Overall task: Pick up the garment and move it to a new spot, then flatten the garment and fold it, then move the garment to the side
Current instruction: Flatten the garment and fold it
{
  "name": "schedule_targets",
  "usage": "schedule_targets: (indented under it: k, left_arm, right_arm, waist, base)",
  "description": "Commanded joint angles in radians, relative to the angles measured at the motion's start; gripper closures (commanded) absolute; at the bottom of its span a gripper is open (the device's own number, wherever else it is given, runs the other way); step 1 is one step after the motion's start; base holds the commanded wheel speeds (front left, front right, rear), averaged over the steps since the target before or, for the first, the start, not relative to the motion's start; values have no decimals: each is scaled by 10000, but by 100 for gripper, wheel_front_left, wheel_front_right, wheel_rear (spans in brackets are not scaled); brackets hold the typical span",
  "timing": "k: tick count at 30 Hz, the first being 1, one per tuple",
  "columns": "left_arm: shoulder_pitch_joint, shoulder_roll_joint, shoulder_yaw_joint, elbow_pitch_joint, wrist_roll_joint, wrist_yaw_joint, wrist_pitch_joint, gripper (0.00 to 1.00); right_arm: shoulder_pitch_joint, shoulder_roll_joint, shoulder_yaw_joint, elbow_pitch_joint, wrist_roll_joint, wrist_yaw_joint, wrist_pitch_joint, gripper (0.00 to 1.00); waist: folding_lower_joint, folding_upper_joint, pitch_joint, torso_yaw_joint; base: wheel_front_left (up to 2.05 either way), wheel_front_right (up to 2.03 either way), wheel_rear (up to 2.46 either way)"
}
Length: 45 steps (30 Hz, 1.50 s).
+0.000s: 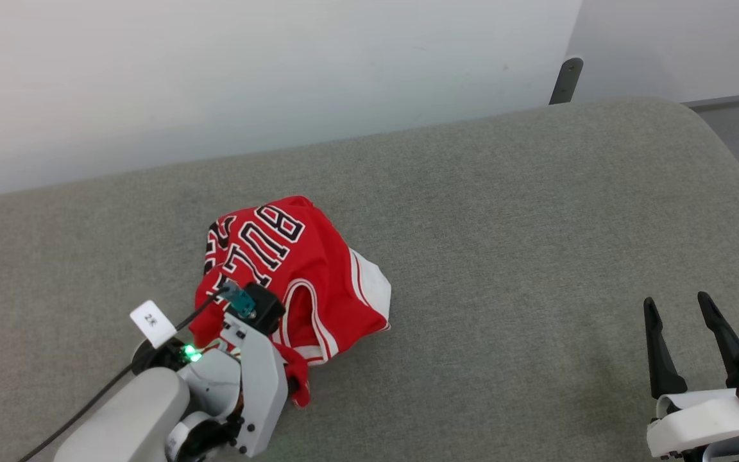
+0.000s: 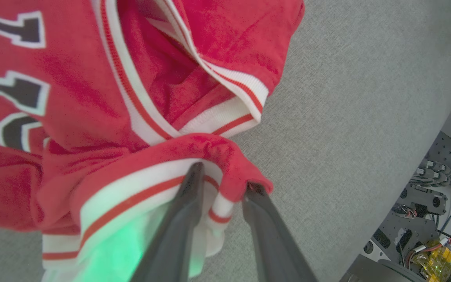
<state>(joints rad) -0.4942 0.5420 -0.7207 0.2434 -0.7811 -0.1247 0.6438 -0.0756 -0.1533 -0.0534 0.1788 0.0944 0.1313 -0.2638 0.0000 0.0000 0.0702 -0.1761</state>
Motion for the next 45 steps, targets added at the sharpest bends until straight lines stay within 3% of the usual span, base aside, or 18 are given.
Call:
schedule_targets:
  k: [1, 10, 18, 26, 32, 45]
  left_arm:
    - [-39, 10, -57, 196, -45, -61, -125, 0]
    - [-348, 357, 327, -153, -725, 105, 189, 0]
    - [-55, 1038, 1140, -1529, -1578, 969, 831, 0]
    - [474, 1625, 1733, -1996, -2009, 1682, 988, 0]
    - [897, 1919, 1926, -1120, -2101, 2073, 957, 0]
    - [805, 1147, 1780, 1460, -2627, 2372, 1379, 0]
  right_arm:
    - [-132, 13, 15, 22, -2, -10, -11, 0]
    - [34, -37, -100, 55, -18, -10, -11, 0]
    - [9, -86, -117, 7, -29, -10, -11, 0]
    - [-44, -137, -69, -52, -39, -10, -11, 0]
    - [-146, -199, -2, -104, -4, -10, -11, 0]
    - [-399, -388, 133, -33, 113, -10, -11, 0]
  waist:
    - [0, 0, 4, 12]
    - [0, 0, -105, 291]
    - [0, 0, -164, 567]
    - [0, 0, -91, 710]
    - [0, 0, 81, 727]
    - [0, 0, 422, 680]
  base:
    - [0, 0, 0]
    - [0, 0, 0]
    - [0, 0, 0]
    - [0, 0, 0]
    - [0, 0, 0]
    - [0, 0, 0]
